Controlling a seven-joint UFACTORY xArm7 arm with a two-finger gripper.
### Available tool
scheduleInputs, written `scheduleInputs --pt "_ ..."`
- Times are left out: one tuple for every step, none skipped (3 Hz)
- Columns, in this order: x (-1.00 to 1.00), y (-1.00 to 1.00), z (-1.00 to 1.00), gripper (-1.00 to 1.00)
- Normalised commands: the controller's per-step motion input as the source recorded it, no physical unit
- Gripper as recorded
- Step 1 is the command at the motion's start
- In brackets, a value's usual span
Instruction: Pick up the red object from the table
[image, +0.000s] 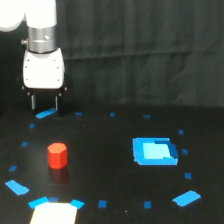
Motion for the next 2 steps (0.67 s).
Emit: scheduleInputs --pt "0.0 -0.94 0.29 1.0" --pt "0.41 -1.0 0.12 1.0"
